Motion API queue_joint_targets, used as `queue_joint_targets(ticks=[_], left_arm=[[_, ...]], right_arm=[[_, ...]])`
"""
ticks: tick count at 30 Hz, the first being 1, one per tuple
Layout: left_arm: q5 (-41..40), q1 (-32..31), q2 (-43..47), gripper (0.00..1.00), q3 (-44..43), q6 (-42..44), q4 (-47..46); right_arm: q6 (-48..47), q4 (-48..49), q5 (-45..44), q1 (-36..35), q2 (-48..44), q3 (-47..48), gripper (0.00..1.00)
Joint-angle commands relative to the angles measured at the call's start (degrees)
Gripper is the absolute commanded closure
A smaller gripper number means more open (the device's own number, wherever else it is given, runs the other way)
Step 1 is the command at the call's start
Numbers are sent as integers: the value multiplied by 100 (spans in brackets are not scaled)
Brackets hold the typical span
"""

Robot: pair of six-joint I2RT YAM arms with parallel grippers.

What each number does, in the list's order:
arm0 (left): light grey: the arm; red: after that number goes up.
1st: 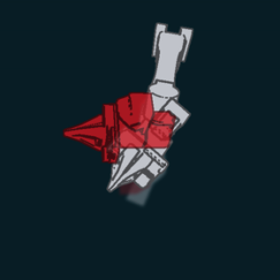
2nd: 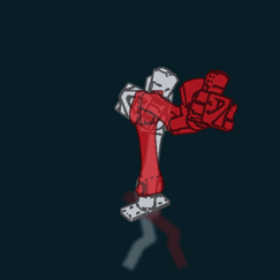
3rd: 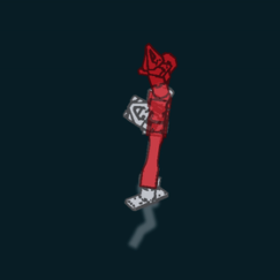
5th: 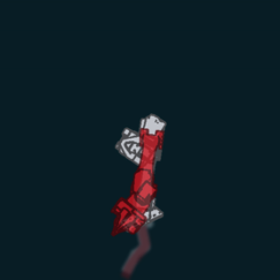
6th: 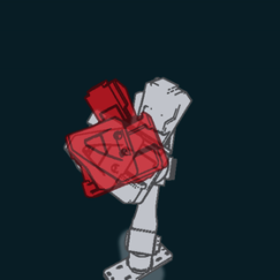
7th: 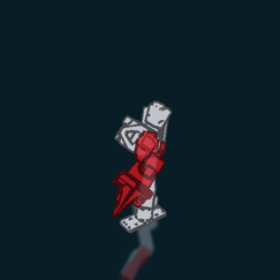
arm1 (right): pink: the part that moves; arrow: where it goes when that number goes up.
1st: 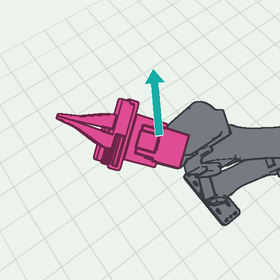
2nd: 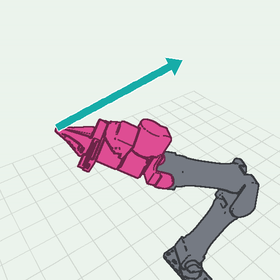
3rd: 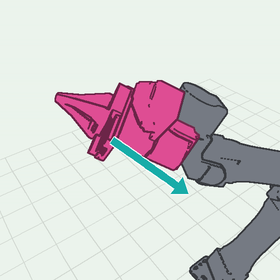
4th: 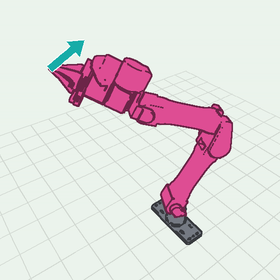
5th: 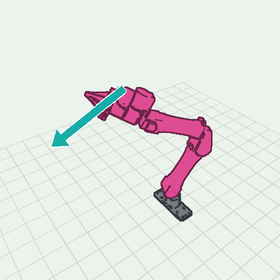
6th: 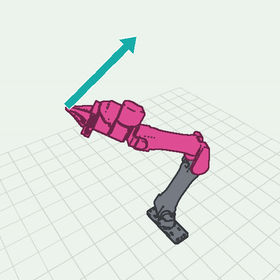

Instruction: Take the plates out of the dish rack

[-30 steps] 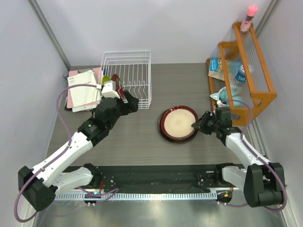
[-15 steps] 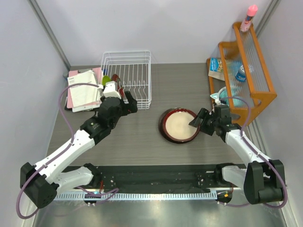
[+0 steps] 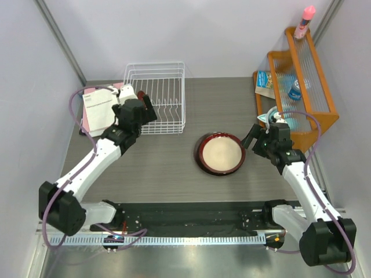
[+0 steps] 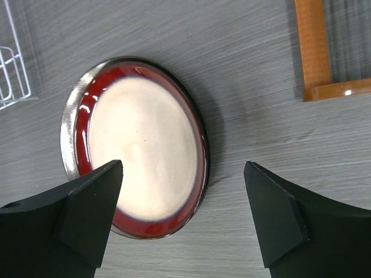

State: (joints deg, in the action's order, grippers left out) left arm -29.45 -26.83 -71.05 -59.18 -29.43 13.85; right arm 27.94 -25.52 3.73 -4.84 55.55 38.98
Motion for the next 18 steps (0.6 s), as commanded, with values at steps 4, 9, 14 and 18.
queue_joint_targets(ticks=[4, 9, 14, 18], left_arm=[[-157, 415, -1191, 12, -796, 438, -602], [-113, 600, -2157, 20, -1218, 543, -831], [-131, 819, -2686, 21, -1456, 526, -1085], [-78, 1030, -2906, 29, -1518, 508, -1235]], right_arm=[[-166, -23, 102, 10, -220, 338, 9], [-184, 204, 225, 1, 25, 356, 9], [-254, 459, 356, 10, 473, 330, 9], [-219, 697, 576, 10, 773, 242, 10]])
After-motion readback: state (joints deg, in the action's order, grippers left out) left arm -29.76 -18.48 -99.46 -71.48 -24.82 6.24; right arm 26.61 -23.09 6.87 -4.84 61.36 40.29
